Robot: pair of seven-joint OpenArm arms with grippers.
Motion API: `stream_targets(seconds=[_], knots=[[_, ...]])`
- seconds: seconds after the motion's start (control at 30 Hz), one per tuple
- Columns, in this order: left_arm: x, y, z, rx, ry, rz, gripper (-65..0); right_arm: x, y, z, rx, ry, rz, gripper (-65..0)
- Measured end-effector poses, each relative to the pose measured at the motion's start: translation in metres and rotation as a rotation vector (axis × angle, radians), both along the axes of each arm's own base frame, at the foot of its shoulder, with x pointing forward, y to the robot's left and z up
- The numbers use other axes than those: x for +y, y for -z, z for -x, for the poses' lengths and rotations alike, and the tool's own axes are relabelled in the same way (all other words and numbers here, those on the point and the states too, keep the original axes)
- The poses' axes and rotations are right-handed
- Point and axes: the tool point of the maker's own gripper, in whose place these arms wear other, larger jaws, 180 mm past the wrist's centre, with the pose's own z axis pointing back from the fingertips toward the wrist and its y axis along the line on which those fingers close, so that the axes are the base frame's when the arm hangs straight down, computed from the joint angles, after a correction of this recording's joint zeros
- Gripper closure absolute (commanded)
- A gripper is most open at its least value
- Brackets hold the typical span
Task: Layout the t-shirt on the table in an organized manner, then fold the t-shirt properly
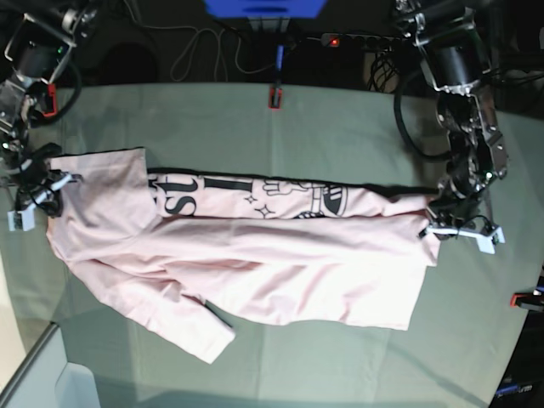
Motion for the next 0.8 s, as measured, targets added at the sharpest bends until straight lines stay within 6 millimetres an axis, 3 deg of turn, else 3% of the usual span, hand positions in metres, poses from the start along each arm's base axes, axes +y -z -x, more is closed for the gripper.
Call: stream_targets(seconds=[0.13, 0.23, 0.47, 0.53, 0.6, 0.7, 0.8], knots=[[0.007, -0.029, 0.004, -0.071, 0.003, -0.06, 0.0, 0.003, -0.045, 0.002, -0.151, -0.013, -0.013, 0.0], [0.007, -0.043, 0.008, -0.103, 0.015, -0.086, 0.0, 0.006, -0.055, 0.017, -0.157, -0.028, 0.004, 0.0], [0.007, -0.055, 0.035, -0.112, 0.031, -0.139, 0.0, -0.021, -0.099, 0.045, -0.292, 0.058, 0.002, 0.0], [0.008, -0.06, 0.039, -0.125, 0.035, -0.151, 0.0, -0.025, -0.093, 0.057, -0.267, 0.073, -0.002, 0.0], [0.007, -0.056, 0.042, -0.114, 0.036, -0.148, 0.0, -0.025, -0.075, 0.065, -0.208, 0.077, -0.015, 0.0], [0.007, -0.05, 0.044, -0.099, 0.033, -0.14, 0.0, -0.011, -0.052, 0.058, -0.162, 0.058, -0.067, -1.0], [0.005, -0.047, 0.043, -0.092, 0.032, -0.13, 0.0, -0.002, -0.053, 0.035, -0.179, 0.004, -0.075, -13.4]])
